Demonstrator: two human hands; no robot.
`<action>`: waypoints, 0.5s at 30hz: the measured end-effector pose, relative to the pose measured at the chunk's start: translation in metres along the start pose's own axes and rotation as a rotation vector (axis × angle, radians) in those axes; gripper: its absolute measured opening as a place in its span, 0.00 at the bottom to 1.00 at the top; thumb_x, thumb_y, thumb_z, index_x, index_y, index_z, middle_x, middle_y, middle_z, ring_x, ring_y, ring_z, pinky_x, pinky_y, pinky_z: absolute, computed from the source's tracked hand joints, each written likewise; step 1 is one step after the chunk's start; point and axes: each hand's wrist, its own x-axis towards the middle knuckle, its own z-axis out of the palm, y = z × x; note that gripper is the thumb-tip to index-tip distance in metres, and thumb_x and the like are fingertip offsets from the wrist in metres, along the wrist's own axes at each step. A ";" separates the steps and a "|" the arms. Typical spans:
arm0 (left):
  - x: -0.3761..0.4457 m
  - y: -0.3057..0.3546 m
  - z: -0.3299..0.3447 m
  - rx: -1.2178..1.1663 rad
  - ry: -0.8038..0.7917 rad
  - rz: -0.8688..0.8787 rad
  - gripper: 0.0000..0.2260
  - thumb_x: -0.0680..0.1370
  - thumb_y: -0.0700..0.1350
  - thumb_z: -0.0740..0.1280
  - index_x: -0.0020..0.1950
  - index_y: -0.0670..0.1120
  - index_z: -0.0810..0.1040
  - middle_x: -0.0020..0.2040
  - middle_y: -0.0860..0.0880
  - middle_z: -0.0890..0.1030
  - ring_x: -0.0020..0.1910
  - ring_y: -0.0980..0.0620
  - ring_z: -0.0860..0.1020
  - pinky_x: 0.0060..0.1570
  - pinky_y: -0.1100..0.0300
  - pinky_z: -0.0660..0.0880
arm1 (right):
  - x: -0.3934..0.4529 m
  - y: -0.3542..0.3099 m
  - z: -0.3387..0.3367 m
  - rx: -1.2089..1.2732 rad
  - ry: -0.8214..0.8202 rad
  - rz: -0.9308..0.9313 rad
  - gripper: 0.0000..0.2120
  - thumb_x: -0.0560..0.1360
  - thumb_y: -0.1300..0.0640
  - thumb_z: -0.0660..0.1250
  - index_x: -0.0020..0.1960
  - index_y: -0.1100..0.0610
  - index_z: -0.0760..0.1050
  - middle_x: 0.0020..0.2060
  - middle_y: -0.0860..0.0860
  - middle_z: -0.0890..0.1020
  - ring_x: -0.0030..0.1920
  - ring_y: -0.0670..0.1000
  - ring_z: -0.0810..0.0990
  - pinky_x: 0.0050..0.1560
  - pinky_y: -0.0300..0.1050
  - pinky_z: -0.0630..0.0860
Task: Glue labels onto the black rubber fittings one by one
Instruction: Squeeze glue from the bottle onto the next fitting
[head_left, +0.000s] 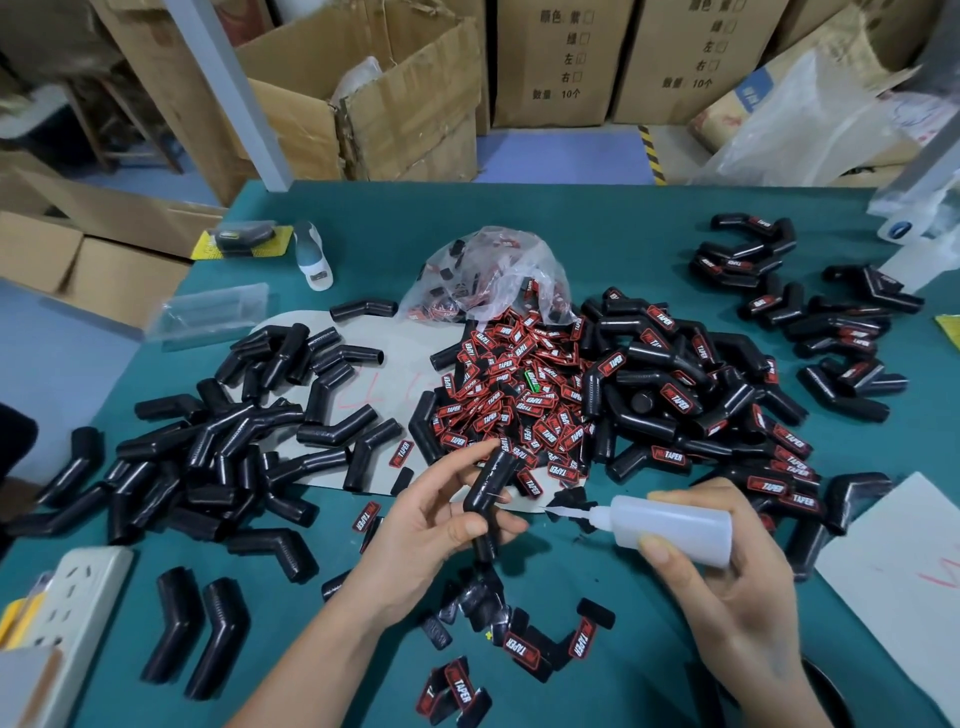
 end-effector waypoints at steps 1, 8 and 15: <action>0.000 0.000 0.000 -0.002 0.001 0.000 0.33 0.68 0.55 0.84 0.71 0.55 0.80 0.61 0.34 0.78 0.53 0.36 0.86 0.56 0.49 0.82 | 0.000 -0.001 0.000 0.002 -0.002 -0.001 0.11 0.72 0.45 0.72 0.54 0.39 0.79 0.49 0.40 0.82 0.48 0.45 0.82 0.46 0.31 0.73; 0.000 0.000 0.001 -0.003 0.017 0.001 0.38 0.67 0.54 0.85 0.74 0.48 0.76 0.59 0.36 0.79 0.52 0.36 0.86 0.56 0.49 0.82 | -0.001 0.000 0.002 0.009 -0.007 0.008 0.11 0.72 0.45 0.72 0.54 0.39 0.79 0.49 0.41 0.82 0.48 0.45 0.82 0.46 0.30 0.74; 0.000 0.001 0.002 0.002 0.022 0.006 0.34 0.68 0.54 0.84 0.72 0.54 0.80 0.59 0.40 0.82 0.52 0.36 0.86 0.57 0.48 0.82 | -0.001 0.000 0.000 0.008 -0.003 0.018 0.11 0.72 0.45 0.72 0.54 0.41 0.79 0.49 0.42 0.82 0.48 0.46 0.82 0.46 0.32 0.74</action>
